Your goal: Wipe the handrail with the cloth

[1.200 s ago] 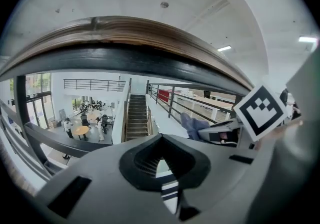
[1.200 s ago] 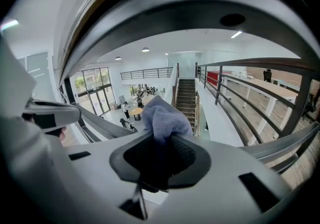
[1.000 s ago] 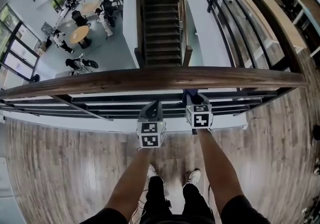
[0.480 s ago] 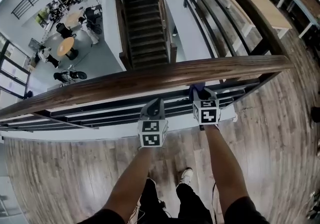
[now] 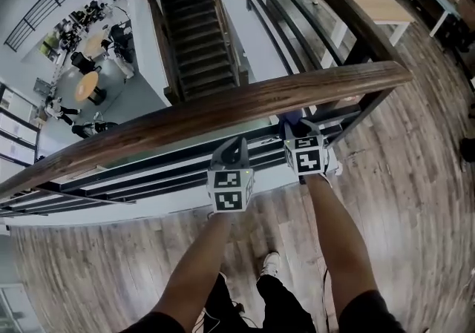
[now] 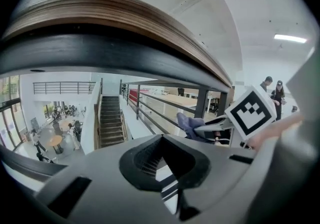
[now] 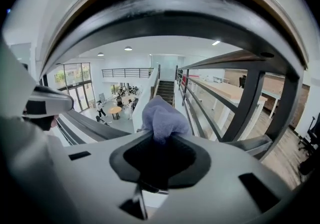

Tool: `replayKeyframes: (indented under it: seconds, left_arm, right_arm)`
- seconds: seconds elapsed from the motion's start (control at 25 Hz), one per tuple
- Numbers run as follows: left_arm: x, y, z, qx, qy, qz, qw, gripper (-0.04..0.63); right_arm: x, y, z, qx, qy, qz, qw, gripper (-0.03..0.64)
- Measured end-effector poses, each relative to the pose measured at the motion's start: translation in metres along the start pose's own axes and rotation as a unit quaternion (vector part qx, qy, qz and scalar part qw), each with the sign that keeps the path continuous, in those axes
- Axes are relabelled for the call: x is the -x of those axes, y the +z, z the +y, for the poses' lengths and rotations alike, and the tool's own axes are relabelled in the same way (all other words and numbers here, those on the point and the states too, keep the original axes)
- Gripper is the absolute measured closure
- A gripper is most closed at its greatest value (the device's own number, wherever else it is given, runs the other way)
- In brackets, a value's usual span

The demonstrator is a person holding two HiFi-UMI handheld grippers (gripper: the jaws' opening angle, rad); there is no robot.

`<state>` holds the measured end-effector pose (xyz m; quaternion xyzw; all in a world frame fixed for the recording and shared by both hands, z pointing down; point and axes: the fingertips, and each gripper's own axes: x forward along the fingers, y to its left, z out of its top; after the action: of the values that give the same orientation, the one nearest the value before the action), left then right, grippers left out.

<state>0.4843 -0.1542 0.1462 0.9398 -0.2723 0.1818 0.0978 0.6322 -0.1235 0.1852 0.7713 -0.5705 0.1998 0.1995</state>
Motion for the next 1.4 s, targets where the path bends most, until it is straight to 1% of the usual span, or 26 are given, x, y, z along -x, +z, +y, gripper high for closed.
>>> replayKeyframes:
  seconds: [0.08,0.2,0.36,0.48,0.64,0.88,1.16,1.4]
  left_arm:
    - [-0.006,0.001,-0.013,-0.002,0.001,0.008,1.0,0.594]
    - [-0.015,0.003,-0.027,-0.003,-0.001,0.012,0.9999,0.594]
    - [-0.031,0.0,-0.054,-0.013,-0.008,0.007,0.9999,0.594]
    - [-0.044,0.009,-0.076,-0.022,-0.015,-0.002,0.9996,0.594]
    - [-0.054,0.007,-0.092,-0.023,-0.02,-0.002,0.9995,0.594]
    - [-0.058,-0.001,-0.107,-0.024,-0.022,0.002,0.9995,0.594]
    - [-0.055,-0.005,-0.109,-0.019,-0.022,-0.007,0.9996,0.594]
    - [-0.038,-0.027,-0.078,0.001,-0.012,-0.015,0.9998,0.594]
  right_arm:
    - [0.004,-0.002,-0.019,0.01,-0.007,-0.002,1.0,0.541]
    - [0.007,-0.006,-0.052,0.008,-0.023,0.002,1.0,0.541]
    - [0.007,-0.025,-0.097,0.015,-0.04,0.01,0.999,0.541]
    - [0.009,-0.026,-0.133,0.024,-0.05,0.003,0.998,0.541]
    - [0.012,-0.033,-0.168,0.029,-0.064,0.004,0.998,0.541]
    - [0.016,-0.041,-0.207,0.012,-0.084,0.009,0.996,0.541]
    - [0.022,-0.044,-0.237,0.005,-0.11,0.007,0.994,0.541]
    - [0.023,-0.055,-0.254,-0.038,-0.146,0.001,0.989,0.541]
